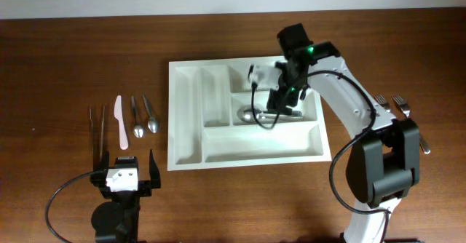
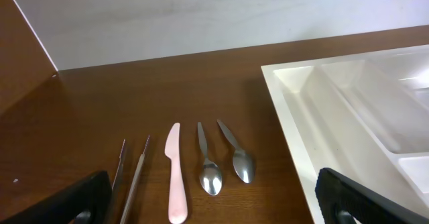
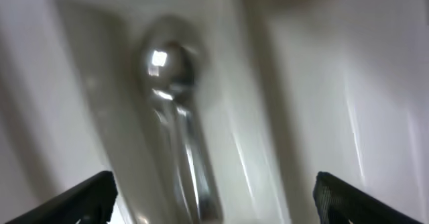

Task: Pack container
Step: 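Carry the spoon into the middle compartment and release it, then move the right gripper back and grasp a fork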

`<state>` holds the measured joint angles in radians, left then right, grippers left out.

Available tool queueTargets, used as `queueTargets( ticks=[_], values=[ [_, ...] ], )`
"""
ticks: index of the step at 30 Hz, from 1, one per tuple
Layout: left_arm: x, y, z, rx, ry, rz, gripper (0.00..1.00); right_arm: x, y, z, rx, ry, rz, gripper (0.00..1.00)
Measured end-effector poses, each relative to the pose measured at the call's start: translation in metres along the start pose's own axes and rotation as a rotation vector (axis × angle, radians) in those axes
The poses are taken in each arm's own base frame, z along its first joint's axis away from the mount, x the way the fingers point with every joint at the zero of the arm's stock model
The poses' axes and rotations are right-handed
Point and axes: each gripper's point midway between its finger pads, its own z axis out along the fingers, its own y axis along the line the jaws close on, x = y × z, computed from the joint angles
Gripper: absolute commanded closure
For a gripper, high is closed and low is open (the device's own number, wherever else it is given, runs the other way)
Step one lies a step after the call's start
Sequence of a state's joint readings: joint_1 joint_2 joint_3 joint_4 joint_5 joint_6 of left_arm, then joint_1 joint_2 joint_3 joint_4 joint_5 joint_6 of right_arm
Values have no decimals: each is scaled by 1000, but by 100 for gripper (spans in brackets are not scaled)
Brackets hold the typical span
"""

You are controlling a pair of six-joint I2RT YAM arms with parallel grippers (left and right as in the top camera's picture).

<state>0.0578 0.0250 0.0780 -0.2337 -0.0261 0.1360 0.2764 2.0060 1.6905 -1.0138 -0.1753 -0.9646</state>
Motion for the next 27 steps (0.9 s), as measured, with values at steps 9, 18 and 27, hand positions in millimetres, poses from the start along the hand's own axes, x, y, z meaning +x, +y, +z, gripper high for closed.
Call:
queueTargets(
  ticks=[9, 18, 27],
  values=[
    [0, 0, 0, 0, 0, 0, 1, 113, -61, -66, 187, 225, 633, 11],
    [0, 0, 0, 0, 0, 0, 1, 241, -87, -94, 290, 287, 1005, 18],
    [0, 0, 0, 0, 0, 0, 1, 311, -74, -71, 294, 306, 1167, 13]
  ],
)
